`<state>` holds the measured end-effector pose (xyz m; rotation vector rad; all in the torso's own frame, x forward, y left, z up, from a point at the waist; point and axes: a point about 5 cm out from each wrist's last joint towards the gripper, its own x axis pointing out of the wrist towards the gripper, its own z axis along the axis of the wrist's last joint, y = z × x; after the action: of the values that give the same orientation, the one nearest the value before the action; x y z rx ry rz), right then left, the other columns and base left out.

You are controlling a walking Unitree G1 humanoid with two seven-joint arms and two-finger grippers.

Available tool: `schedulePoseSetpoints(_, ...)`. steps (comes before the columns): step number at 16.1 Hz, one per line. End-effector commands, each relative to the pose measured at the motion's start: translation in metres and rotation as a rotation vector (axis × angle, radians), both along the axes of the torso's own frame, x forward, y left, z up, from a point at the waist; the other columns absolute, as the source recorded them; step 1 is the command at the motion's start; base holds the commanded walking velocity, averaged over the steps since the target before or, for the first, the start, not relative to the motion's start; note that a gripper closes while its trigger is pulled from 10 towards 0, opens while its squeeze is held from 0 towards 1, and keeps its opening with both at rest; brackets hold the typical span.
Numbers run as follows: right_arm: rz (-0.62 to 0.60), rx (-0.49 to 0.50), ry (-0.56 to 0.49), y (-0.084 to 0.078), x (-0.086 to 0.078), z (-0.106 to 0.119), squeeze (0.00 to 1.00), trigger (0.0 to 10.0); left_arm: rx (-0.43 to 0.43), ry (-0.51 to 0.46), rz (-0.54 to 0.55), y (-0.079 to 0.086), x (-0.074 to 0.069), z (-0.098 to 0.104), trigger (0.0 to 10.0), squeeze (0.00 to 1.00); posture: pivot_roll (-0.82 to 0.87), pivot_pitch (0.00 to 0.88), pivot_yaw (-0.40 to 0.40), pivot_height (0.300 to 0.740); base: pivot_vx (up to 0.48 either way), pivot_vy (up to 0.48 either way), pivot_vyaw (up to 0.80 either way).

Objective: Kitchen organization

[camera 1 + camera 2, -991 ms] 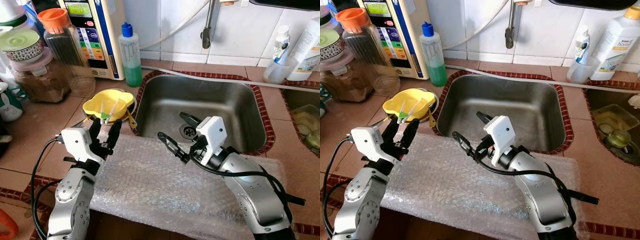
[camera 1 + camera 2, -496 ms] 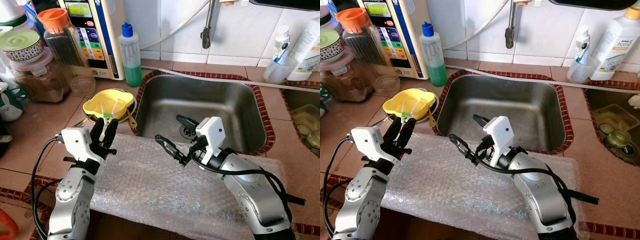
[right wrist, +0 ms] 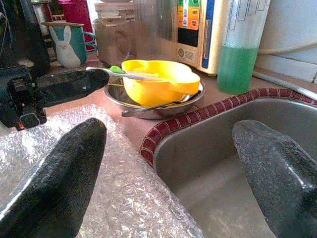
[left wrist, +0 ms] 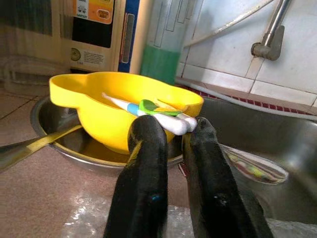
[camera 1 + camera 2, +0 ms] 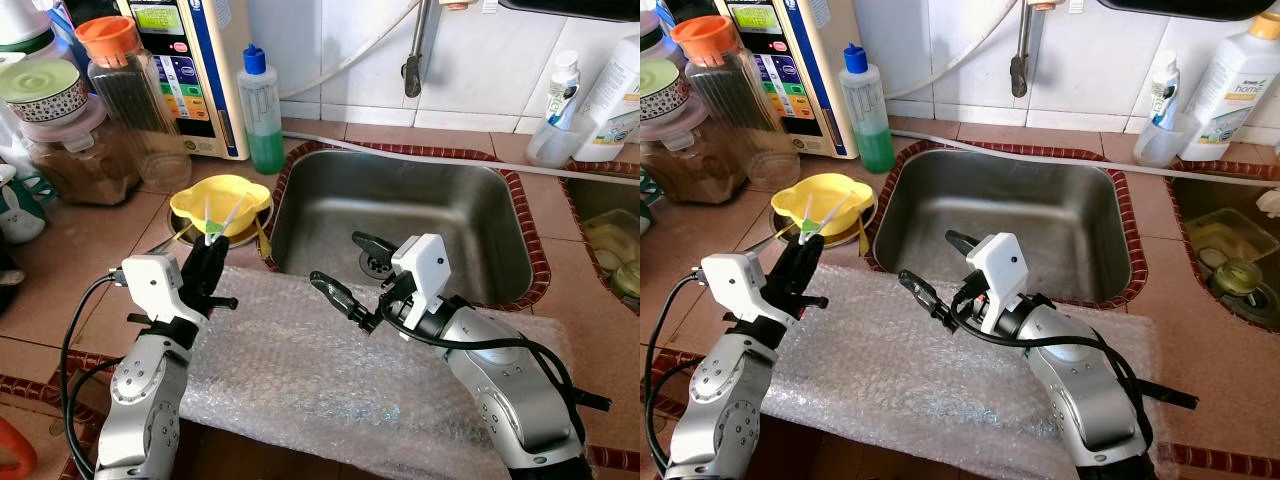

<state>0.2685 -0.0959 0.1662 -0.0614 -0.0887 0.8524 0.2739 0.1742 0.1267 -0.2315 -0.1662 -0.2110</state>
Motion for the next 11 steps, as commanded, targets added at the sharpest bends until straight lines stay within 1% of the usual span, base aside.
schedulePoseSetpoints(1, 0.024, -0.001, -0.025, 0.003, -0.002, 0.006, 0.0, 10.0, 0.017, -0.003, 0.019, 0.004, 0.0, 0.0, 0.0, 0.0, -0.17, 0.128, 0.054, 0.74, 0.0, 0.0, 0.0)
schedulePoseSetpoints(5, 0.024, 0.001, -0.03, 0.003, -0.001, 0.007, 0.0, 10.0, 0.027, -0.035, 0.054, 0.011, -0.004, 0.008, 0.0, 0.0, -0.17, 0.125, 0.049, 0.74, 0.0, 0.0, 0.0)
schedulePoseSetpoints(7, 0.024, 0.002, -0.036, 0.003, 0.001, 0.009, 0.0, 10.0, 0.039, -0.067, 0.073, 0.015, -0.007, 0.017, 0.0, 0.0, -0.16, 0.123, 0.046, 0.74, 0.0, 0.0, 0.0)
schedulePoseSetpoints(11, 0.019, 0.006, -0.045, 0.005, 0.006, 0.01, 0.0, 10.0, 0.054, -0.112, 0.081, 0.015, -0.008, 0.028, 0.0, 0.0, -0.15, 0.122, 0.044, 0.74, 0.0, 0.0, 0.0)
